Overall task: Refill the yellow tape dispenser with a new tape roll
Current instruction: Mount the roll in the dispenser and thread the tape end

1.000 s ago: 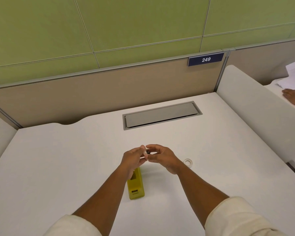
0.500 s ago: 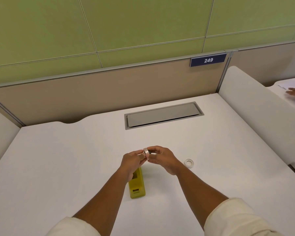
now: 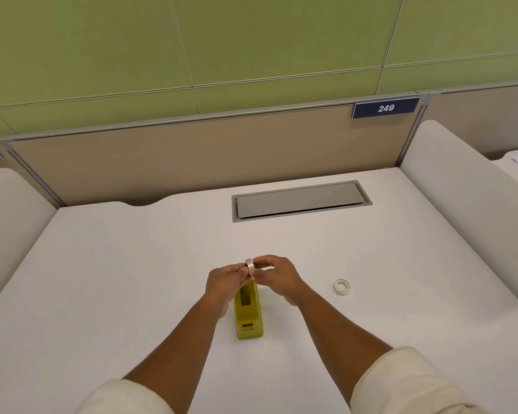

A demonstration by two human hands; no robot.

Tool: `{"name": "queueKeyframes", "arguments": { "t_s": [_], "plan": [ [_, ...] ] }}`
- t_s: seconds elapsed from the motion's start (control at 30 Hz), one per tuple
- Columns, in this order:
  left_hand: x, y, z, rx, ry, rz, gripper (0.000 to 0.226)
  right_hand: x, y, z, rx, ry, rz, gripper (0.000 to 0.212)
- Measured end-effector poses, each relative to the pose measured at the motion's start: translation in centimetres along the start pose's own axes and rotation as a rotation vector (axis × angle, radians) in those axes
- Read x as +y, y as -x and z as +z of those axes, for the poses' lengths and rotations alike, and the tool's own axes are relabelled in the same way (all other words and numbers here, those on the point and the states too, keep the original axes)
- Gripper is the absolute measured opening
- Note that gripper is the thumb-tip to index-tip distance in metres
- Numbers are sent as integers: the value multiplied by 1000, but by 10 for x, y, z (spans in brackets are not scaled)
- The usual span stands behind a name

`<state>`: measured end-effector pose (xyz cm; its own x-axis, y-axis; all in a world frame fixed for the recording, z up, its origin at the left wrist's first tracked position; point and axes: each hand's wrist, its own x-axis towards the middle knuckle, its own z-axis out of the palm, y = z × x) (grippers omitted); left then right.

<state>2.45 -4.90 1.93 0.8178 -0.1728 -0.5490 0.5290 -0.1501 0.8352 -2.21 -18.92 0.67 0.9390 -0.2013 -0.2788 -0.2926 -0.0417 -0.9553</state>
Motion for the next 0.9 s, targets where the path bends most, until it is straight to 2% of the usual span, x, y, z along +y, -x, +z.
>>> {"name": "queueKeyframes", "arguments": {
  "t_s": [0.2,0.3,0.5,0.77,0.9],
  "plan": [
    [-11,1,-17,-14,-94,19,20,2,0,15,2,167,10,27],
    [-17,2,-22,-8,-152,39,20,6,2,21,-24,172,5,22],
    [-24,2,-26,113,-234,58,22,14,-1,30,3,251,42,18],
    [-23,2,-25,124,-295,76,24,18,-5,34,57,263,63,15],
    [-22,2,-26,118,-352,86,35,18,-6,33,71,272,53,17]
  ]
}}
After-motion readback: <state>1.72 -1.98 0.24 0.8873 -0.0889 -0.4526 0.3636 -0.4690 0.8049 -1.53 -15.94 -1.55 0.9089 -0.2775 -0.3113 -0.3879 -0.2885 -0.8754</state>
